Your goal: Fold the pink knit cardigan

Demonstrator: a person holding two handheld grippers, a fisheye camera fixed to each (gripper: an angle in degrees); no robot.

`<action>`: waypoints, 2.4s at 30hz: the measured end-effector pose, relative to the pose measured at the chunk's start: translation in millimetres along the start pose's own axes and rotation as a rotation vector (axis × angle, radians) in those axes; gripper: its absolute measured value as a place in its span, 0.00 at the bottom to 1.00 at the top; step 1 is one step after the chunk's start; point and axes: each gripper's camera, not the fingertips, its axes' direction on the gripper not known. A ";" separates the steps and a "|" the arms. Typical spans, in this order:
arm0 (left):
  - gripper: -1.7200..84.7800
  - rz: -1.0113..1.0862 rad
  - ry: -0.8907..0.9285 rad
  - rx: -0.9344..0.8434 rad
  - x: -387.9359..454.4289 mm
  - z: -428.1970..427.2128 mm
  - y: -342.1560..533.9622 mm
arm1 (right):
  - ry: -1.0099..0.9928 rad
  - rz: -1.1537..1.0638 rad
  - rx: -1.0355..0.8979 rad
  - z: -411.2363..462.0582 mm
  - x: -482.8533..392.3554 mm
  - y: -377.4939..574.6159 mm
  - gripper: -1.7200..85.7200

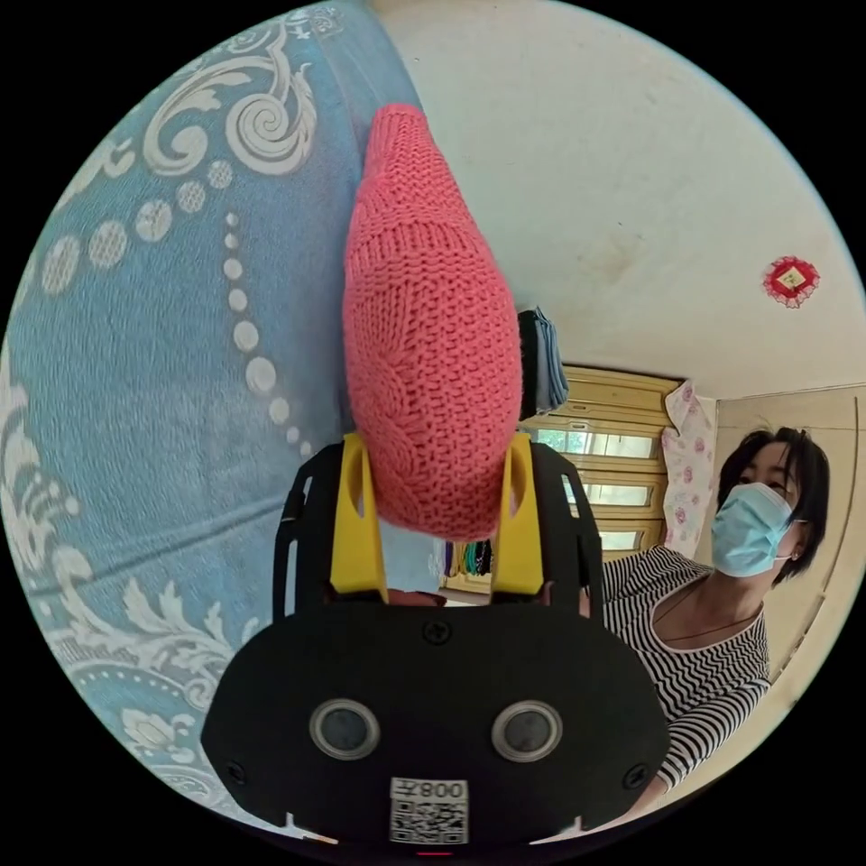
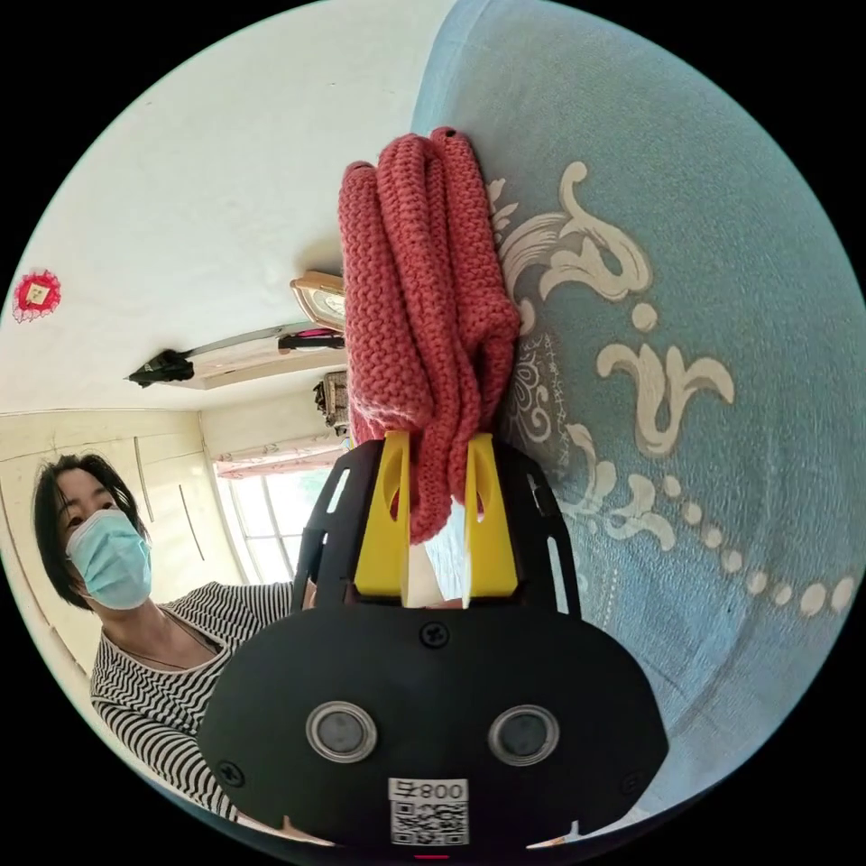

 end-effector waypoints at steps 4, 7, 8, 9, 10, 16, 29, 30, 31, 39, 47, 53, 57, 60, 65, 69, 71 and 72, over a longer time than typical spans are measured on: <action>0.24 -0.074 0.043 -0.019 29.3 24.2 43.3 | 0.049 0.026 -0.041 -35.1 -16.0 47.3 0.10; 0.24 -0.157 0.083 -0.022 55.1 38.0 86.8 | 0.042 0.073 -0.091 -58.8 -25.4 96.3 0.10; 0.24 -0.188 0.093 -0.027 67.2 42.2 103.8 | 0.037 0.086 -0.101 -63.0 -26.9 107.4 0.10; 0.24 -0.204 0.096 -0.031 73.7 43.9 111.9 | 0.025 0.117 -0.119 -71.1 -29.7 130.1 0.10; 0.24 -0.231 0.098 -0.040 87.3 47.2 127.1 | 0.015 0.142 -0.133 -79.1 -33.7 152.9 0.09; 0.24 -0.306 0.114 -0.121 167.1 61.4 174.1 | -0.034 0.206 -0.113 -125.5 -70.3 256.1 0.09; 0.23 -0.051 0.172 -0.371 397.8 133.0 162.0 | 0.005 0.021 0.216 -281.8 -214.9 433.3 0.09; 0.23 -0.036 0.174 -0.384 408.8 139.1 160.7 | 0.009 -0.003 0.254 -300.8 -225.3 450.7 0.09; 0.23 -0.006 0.181 -0.411 430.7 152.5 158.2 | 0.012 -0.027 0.290 -319.8 -234.5 467.4 0.09; 0.23 0.109 0.184 -0.528 553.3 254.3 150.7 | 0.009 -0.124 0.460 -456.4 -258.5 560.3 0.08; 0.23 0.185 0.173 -0.487 669.3 394.7 172.4 | -0.024 -0.248 0.469 -632.6 -243.0 624.6 0.08; 0.24 0.149 0.199 -0.494 736.6 498.8 176.0 | -0.009 -0.267 0.479 -772.6 -232.2 663.8 0.08; 0.24 0.153 0.196 -0.503 772.4 545.5 168.2 | -0.021 -0.259 0.495 -847.1 -220.9 674.2 0.08; 0.24 0.161 0.199 -0.521 800.7 578.3 153.4 | -0.017 -0.253 0.517 -891.4 -215.7 672.9 0.08; 0.24 0.237 0.239 -0.561 861.9 630.7 114.7 | 0.009 -0.267 0.552 -957.8 -223.6 659.3 0.08; 0.24 0.287 0.285 -0.572 903.0 660.9 81.5 | 0.070 -0.305 0.579 -1013.3 -245.3 632.7 0.08; 0.24 0.322 0.304 -0.570 930.2 680.5 58.1 | 0.097 -0.328 0.579 -1037.3 -253.7 616.1 0.08; 0.24 0.330 0.305 -0.568 937.0 685.3 52.1 | 0.114 -0.343 0.581 -1052.9 -258.2 604.4 0.08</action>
